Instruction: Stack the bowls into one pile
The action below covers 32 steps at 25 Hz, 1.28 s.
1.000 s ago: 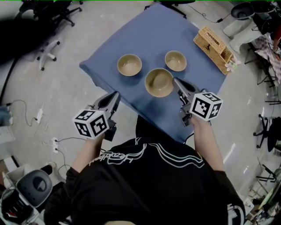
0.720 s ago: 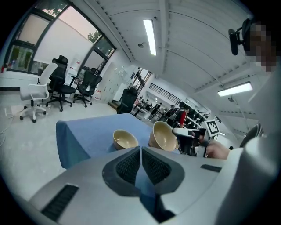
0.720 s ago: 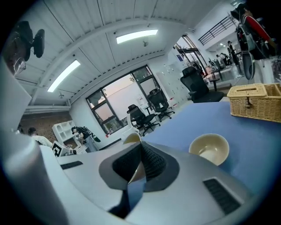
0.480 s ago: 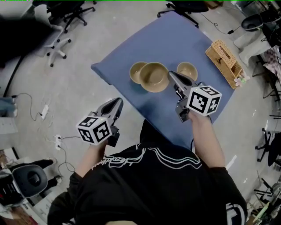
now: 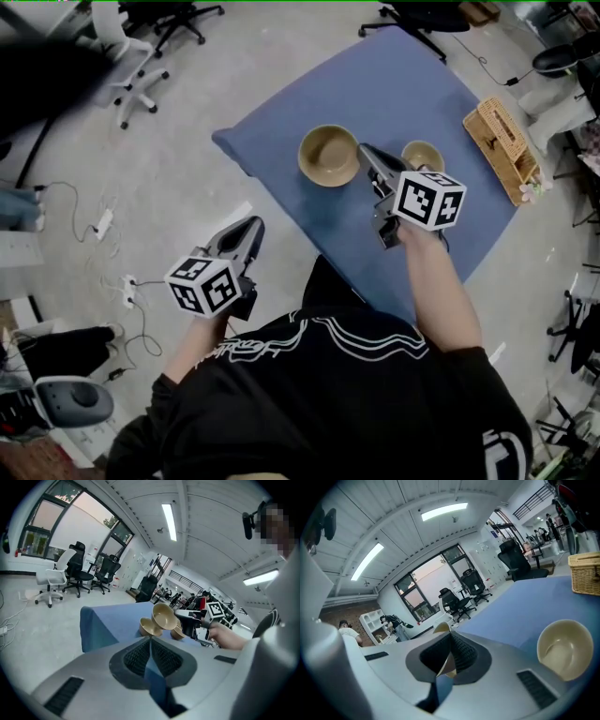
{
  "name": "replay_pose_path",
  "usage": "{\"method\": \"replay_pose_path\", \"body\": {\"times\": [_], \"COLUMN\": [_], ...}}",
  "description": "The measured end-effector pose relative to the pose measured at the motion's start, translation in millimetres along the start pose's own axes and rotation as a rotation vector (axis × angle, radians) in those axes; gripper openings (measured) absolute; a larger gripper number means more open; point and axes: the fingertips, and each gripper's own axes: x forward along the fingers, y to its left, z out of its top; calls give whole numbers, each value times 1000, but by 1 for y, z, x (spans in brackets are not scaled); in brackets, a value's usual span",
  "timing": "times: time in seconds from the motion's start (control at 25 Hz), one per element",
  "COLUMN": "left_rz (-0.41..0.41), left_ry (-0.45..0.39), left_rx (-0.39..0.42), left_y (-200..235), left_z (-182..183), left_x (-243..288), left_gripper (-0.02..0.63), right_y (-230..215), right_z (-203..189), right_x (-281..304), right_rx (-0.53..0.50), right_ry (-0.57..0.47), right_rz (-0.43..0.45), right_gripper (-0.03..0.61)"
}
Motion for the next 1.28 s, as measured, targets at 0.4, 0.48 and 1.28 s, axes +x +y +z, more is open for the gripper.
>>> {"method": "replay_pose_path", "body": {"times": [0.4,0.48,1.28], "left_rz": [45,47,5], "left_ry": [9,15,56], "left_rx": [-19,-22,4], "left_y": [28,31,21], "left_z": [-3,-5,-12], "left_x": [-6,-5,10], "left_gripper": [32,32,32], "right_y": [-24,-33,-45], "right_z": [-24,-30,-44], "right_x": [36,40,34], "right_rx": [47,61,24], "right_ry": [51,63,74], "right_rz": [-42,-50,-92], "right_gripper": [28,28,188]}}
